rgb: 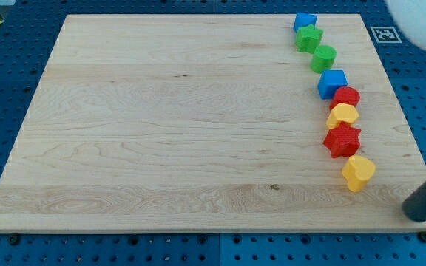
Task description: Slightly push the yellow hexagon and red circle to the left side of the board
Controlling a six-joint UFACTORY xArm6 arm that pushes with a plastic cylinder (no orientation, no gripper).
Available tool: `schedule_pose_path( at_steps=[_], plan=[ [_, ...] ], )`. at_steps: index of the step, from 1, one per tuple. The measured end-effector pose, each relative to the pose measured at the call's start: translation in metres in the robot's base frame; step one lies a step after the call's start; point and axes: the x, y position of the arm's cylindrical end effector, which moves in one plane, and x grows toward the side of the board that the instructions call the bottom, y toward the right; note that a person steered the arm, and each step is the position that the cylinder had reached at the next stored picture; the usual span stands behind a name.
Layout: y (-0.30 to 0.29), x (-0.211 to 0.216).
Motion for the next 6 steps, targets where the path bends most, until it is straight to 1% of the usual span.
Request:
schedule_pose_path(
  at_steps=[2, 3, 6],
  plan=[
    [0.003, -0.112],
    [0.002, -0.128],
    [-0.035, -0.147]
  ],
)
